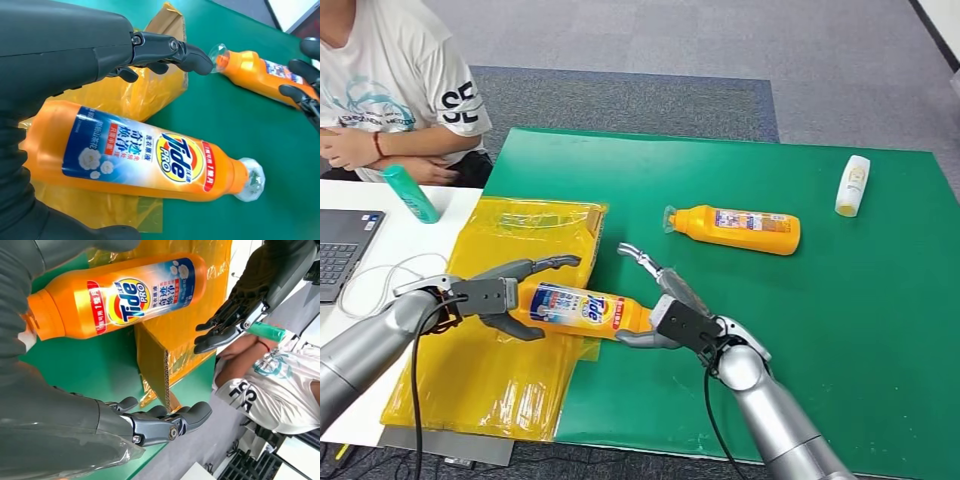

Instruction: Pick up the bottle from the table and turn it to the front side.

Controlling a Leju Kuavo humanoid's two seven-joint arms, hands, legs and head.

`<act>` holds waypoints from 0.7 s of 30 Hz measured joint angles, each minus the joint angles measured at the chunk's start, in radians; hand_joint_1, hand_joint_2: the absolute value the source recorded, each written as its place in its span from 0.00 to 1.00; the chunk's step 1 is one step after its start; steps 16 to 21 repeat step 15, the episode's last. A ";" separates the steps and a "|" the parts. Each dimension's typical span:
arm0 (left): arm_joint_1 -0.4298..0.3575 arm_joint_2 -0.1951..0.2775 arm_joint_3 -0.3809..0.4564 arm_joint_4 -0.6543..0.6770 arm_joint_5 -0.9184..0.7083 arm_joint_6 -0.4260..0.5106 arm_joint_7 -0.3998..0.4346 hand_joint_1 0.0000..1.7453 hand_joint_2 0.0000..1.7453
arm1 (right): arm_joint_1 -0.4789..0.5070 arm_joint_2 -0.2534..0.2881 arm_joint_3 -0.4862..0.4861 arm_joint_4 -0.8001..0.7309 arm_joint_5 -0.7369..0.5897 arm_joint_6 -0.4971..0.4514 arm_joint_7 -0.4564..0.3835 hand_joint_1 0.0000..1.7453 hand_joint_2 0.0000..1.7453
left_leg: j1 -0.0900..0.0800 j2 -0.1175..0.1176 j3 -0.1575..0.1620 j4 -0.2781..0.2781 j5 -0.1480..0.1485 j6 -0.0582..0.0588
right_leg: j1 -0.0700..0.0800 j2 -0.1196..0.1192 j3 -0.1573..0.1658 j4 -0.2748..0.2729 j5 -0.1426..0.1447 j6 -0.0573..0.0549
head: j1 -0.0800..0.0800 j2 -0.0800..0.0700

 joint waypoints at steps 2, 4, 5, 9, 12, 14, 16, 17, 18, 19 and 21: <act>0.024 -0.011 0.014 -0.004 -0.007 0.016 -0.035 0.00 1.00 | 0.002 0.000 0.000 0.000 -0.011 0.010 0.000 0.00 1.00 | 0.000 0.000 0.000 0.000 0.000 0.000 | 0.000 0.000 0.000 0.000 0.000 0.000 | 0.000 0.000; 0.070 -0.035 0.047 -0.023 -0.020 0.042 -0.095 0.00 1.00 | 0.006 0.000 -0.003 0.000 -0.047 0.039 -0.001 0.00 1.00 | 0.000 0.000 0.000 0.000 0.000 0.000 | -0.001 0.000 0.000 0.000 0.000 0.000 | 0.000 0.000; 0.102 -0.054 0.072 -0.042 -0.026 0.055 -0.129 0.00 1.00 | 0.010 0.000 -0.006 0.000 -0.077 0.061 -0.003 0.00 1.00 | 0.000 0.000 0.000 0.000 0.000 0.000 | -0.001 0.000 0.000 0.000 0.000 0.000 | 0.000 0.000; 0.251 -0.152 0.189 -0.171 -0.026 0.088 -0.220 0.00 1.00 | 0.043 -0.006 -0.034 -0.015 -0.228 0.151 -0.012 0.00 1.00 | -0.001 0.000 0.000 0.000 -0.002 0.002 | -0.001 0.000 0.000 -0.001 -0.001 0.001 | 0.000 0.000; 0.335 -0.203 0.263 -0.264 -0.013 0.091 -0.227 0.00 1.00 | 0.073 -0.019 -0.058 -0.041 -0.276 0.172 -0.013 0.00 1.00 | -0.001 0.001 0.000 0.000 -0.004 0.002 | -0.001 0.001 0.000 -0.002 -0.001 0.001 | 0.000 0.000; 0.383 -0.227 0.310 -0.313 -0.009 0.091 -0.228 0.00 1.00 | 0.093 -0.029 -0.074 -0.062 -0.292 0.181 -0.013 0.00 1.00 | -0.001 0.001 0.000 0.000 -0.004 0.002 | -0.001 0.001 0.000 -0.002 -0.001 0.001 | 0.000 0.000; 0.395 -0.233 0.322 -0.324 -0.009 0.091 -0.228 0.00 1.00 | 0.098 -0.032 -0.078 -0.067 -0.295 0.183 -0.013 0.00 1.00 | -0.001 0.001 0.000 0.000 -0.004 0.002 | -0.001 0.001 0.000 -0.002 -0.001 0.001 | 0.000 0.000; 0.395 -0.233 0.322 -0.324 -0.009 0.091 -0.228 0.00 1.00 | 0.098 -0.032 -0.078 -0.067 -0.295 0.183 -0.013 0.00 1.00 | -0.001 0.001 0.000 0.000 -0.004 0.002 | -0.001 0.001 0.000 -0.002 -0.001 0.001 | 0.000 0.000; 0.395 -0.233 0.322 -0.324 -0.009 0.091 -0.228 0.00 1.00 | 0.098 -0.032 -0.078 -0.067 -0.295 0.183 -0.013 0.00 1.00 | -0.001 0.001 0.000 0.000 -0.004 0.002 | -0.001 0.001 0.000 -0.002 -0.001 0.001 | 0.000 0.000; 0.395 -0.233 0.322 -0.324 -0.009 0.091 -0.228 0.00 1.00 | 0.098 -0.032 -0.078 -0.067 -0.295 0.183 -0.013 0.00 1.00 | -0.001 0.001 0.000 0.000 -0.004 0.002 | -0.001 0.001 0.000 -0.002 -0.001 0.001 | 0.000 0.000; 0.395 -0.233 0.322 -0.324 -0.009 0.091 -0.228 0.00 1.00 | 0.098 -0.032 -0.078 -0.067 -0.295 0.183 -0.013 0.00 1.00 | -0.001 0.001 0.000 0.000 -0.004 0.002 | -0.001 0.001 0.000 -0.002 -0.001 0.001 | 0.000 0.000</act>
